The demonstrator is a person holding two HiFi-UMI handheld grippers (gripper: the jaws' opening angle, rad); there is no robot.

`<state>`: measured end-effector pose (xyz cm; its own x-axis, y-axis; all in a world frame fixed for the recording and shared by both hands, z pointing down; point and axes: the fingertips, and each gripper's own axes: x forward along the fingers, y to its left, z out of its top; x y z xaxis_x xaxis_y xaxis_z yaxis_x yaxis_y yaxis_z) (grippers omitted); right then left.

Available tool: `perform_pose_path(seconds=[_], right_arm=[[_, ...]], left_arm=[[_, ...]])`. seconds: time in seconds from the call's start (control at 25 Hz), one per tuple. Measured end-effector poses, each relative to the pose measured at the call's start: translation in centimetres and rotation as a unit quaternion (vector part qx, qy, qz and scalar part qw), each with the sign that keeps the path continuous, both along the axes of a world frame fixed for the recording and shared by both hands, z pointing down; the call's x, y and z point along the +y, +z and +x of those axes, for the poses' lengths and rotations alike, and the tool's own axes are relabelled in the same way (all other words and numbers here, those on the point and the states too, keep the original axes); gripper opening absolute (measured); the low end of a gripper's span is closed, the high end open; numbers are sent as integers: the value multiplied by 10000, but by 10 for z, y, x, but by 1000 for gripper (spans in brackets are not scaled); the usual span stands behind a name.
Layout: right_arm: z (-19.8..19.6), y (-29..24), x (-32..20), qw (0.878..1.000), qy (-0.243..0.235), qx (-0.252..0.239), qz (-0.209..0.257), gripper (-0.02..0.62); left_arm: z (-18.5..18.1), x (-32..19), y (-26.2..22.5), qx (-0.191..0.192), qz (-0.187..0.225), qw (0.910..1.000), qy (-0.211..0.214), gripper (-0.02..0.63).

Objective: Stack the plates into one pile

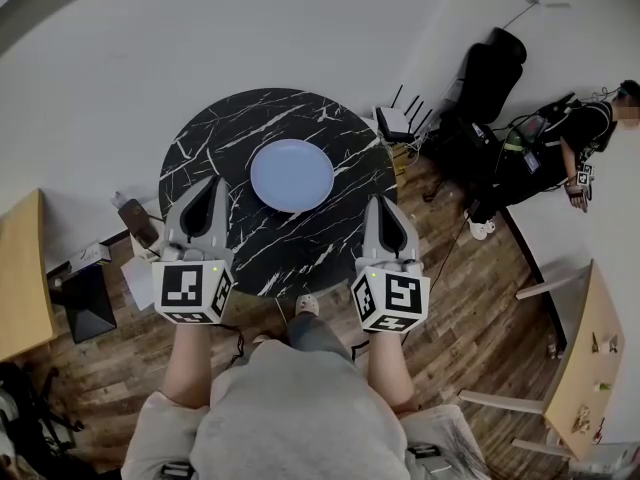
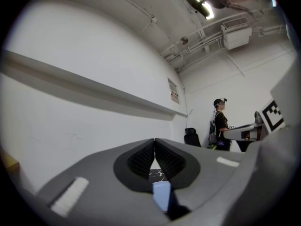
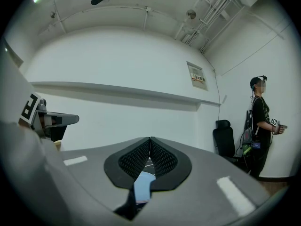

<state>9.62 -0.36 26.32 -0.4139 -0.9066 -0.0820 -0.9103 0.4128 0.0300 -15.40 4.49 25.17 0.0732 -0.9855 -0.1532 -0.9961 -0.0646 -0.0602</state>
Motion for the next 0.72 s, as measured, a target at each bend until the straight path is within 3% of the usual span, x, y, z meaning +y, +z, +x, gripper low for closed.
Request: perform_pose_path(seconds=[0.72], right_arm=[[-6,-15,12,9997,118,102,186,5]], left_arm=[[-8,9,-5,122,145,9998,85,60]])
